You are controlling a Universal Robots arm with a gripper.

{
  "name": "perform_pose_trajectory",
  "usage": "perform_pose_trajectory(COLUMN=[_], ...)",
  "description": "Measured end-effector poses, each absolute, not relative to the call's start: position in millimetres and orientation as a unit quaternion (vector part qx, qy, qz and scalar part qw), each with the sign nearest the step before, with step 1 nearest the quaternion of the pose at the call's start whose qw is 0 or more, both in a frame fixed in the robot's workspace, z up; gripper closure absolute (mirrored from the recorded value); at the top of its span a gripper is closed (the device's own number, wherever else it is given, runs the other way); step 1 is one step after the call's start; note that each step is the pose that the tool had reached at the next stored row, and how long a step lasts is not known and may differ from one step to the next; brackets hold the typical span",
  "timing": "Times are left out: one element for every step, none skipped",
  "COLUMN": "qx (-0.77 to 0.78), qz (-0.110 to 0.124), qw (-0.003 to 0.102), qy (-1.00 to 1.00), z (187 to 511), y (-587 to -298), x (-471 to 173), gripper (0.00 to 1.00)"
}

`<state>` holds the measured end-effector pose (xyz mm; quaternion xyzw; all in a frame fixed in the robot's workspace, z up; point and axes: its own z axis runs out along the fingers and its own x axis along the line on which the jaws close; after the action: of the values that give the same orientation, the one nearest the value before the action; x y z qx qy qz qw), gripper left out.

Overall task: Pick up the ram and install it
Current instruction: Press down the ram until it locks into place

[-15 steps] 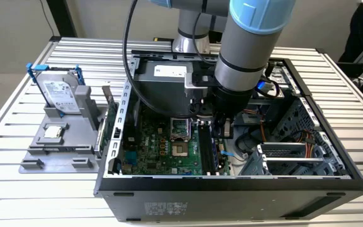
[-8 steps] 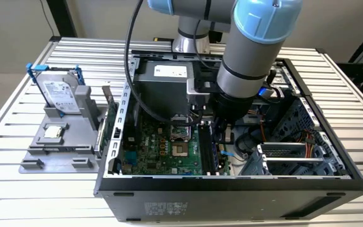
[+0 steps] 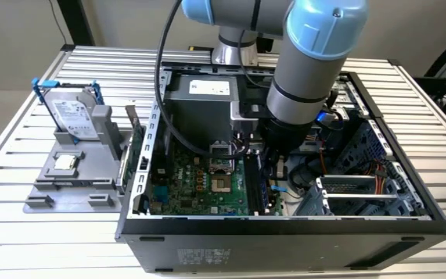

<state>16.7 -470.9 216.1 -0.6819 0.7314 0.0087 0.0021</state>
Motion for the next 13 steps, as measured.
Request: perform_pose_trajectory(qx=[-0.682, -0.682, -0.682, -0.682, -0.682, -0.682, -0.682, -0.682, -0.682, -0.682, -0.682, -0.682, -0.682], qz=[0.008, 0.008, 0.009, 0.01, 0.009, 0.009, 0.009, 0.009, 0.009, 0.009, 0.009, 0.009, 0.009], qw=[0.002, 0.001, 0.003, 0.004, 0.003, 0.003, 0.003, 0.003, 0.003, 0.003, 0.003, 0.003, 0.003], qy=[0.731, 0.731, 0.731, 0.731, 0.731, 0.731, 0.731, 0.731, 0.731, 0.731, 0.731, 0.731, 0.731], z=[217, 219, 222, 225, 230, 235, 240, 244, 249, 253, 258, 263, 267], y=[-471, -470, -471, -470, -471, -471, -471, -471, -471, -471, -471, -471, -471], x=[17, 17, 17, 17, 17, 17, 17, 17, 17, 17, 17, 17, 17], gripper=[1.0, 1.0, 1.0, 1.0, 1.0, 1.0, 1.0, 1.0, 1.0, 1.0, 1.0, 1.0, 1.0])
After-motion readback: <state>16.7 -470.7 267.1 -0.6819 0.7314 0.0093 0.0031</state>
